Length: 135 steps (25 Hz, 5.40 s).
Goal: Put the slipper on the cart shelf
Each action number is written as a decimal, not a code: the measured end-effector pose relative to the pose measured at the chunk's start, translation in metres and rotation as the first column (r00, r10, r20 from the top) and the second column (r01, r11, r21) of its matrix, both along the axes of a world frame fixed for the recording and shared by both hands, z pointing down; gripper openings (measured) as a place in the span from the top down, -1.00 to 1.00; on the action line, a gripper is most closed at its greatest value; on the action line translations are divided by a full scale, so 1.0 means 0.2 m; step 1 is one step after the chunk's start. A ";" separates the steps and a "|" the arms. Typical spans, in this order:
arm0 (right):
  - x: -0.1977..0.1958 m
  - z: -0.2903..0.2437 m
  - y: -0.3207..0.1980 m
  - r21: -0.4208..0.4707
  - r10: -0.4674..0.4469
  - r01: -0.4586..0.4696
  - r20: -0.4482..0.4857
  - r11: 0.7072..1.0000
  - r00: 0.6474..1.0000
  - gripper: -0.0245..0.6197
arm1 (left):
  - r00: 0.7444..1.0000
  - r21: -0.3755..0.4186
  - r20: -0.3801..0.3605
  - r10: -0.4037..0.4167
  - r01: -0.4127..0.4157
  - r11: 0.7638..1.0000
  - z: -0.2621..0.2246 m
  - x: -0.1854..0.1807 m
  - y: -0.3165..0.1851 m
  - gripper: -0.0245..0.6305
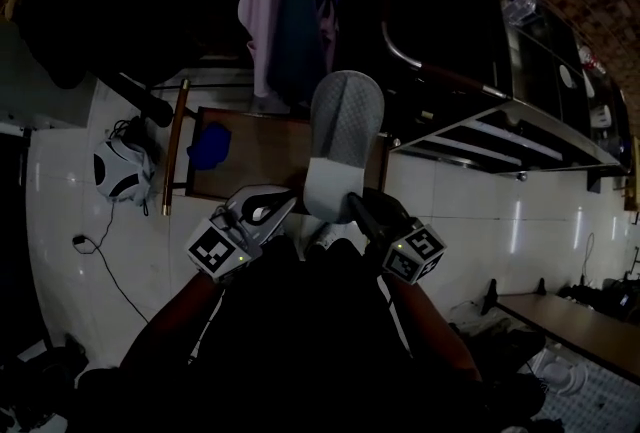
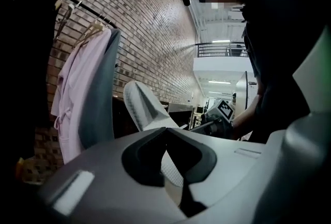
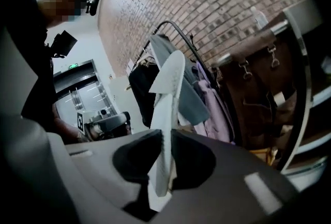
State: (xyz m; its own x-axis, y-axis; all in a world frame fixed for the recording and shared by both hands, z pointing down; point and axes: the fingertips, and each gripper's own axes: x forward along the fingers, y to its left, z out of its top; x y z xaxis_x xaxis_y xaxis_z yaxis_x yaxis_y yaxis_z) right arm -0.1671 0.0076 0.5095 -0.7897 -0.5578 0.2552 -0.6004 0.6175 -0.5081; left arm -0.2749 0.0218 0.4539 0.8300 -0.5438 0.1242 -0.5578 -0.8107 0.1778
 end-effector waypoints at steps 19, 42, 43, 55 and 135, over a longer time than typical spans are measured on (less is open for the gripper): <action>0.01 -0.69 -0.14 0.394 0.067 -0.048 -0.034 0.918 0.997 0.75 | 1.000 0.066 -0.016 -0.019 0.020 0.998 -0.35 0.05 -0.10 0.91; -0.01 -0.73 -0.19 0.481 0.115 -0.073 -0.059 0.874 0.992 0.75 | 0.999 0.096 -0.043 -0.023 0.027 0.995 -0.39 0.07 -0.21 0.91; -0.01 -0.74 -0.19 0.483 0.117 -0.075 -0.057 0.872 0.991 0.75 | 0.999 0.105 -0.028 -0.020 0.022 0.994 -0.38 0.07 -0.21 0.91; -0.03 -0.73 -0.17 0.479 0.120 -0.077 -0.060 0.874 0.991 0.75 | 1.000 0.101 0.001 -0.021 0.021 0.995 -0.38 0.05 -0.19 0.91; 1.98 -0.49 0.10 0.332 0.431 -0.412 0.017 0.848 0.902 0.75 | 0.948 0.046 -0.035 0.317 -0.315 0.948 -0.22 2.04 0.01 0.91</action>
State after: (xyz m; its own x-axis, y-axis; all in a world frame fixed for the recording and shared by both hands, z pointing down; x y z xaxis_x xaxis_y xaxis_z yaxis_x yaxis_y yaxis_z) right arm 0.2285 0.0283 0.4107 -0.4495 -0.8923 0.0418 -0.8615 0.4206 -0.2845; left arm 0.1336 0.0229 0.4108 0.9639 -0.2568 0.0700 -0.2649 -0.9510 0.1592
